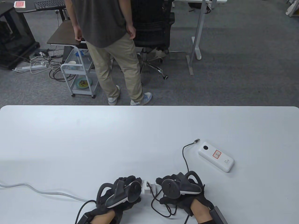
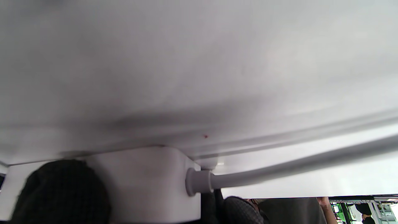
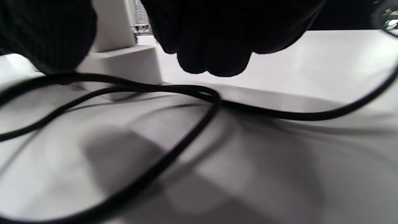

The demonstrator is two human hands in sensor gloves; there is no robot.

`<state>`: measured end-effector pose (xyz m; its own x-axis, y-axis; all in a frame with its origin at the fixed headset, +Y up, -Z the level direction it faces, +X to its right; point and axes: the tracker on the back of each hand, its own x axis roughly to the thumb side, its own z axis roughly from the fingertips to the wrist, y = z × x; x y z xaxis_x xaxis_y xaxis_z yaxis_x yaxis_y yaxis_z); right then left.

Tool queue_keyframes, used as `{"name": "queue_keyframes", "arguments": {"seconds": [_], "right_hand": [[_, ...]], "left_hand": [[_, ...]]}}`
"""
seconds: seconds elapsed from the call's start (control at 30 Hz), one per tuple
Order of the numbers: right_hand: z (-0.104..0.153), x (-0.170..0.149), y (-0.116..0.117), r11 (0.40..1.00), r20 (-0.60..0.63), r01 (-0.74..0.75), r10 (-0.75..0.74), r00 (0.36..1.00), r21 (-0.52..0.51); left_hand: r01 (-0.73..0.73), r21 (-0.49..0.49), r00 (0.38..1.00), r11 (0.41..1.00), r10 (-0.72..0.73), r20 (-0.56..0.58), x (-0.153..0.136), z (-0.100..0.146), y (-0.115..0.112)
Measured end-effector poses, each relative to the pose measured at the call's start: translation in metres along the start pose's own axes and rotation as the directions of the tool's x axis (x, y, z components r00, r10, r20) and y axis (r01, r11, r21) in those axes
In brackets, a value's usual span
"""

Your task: Unplug the charger and disconnect the battery pack

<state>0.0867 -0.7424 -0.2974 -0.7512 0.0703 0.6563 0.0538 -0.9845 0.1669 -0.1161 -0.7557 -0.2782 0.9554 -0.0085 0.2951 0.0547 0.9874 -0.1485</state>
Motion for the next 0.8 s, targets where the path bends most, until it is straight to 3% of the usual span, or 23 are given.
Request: {"name": "queue_keyframes", "arguments": {"seconds": [0.3, 0.57, 0.8], "right_hand": [[-0.008, 0.018, -0.001, 0.980, 0.002, 0.121, -0.123, 0.992, -0.158], [-0.021, 0.027, 0.001, 0.939, -0.065, 0.265, -0.285, 0.956, -0.219], [-0.021, 0.032, 0.004, 0.952, -0.089, 0.207, -0.232, 0.969, -0.226]], "left_hand": [[0.001, -0.006, 1.000, 1.000, -0.001, -0.004, 0.000, 0.000, 0.000], [0.003, -0.015, 1.000, 1.000, -0.003, -0.009, 0.001, -0.001, 0.001], [0.012, -0.018, 1.000, 1.000, -0.012, -0.012, 0.002, -0.001, 0.001]]}}
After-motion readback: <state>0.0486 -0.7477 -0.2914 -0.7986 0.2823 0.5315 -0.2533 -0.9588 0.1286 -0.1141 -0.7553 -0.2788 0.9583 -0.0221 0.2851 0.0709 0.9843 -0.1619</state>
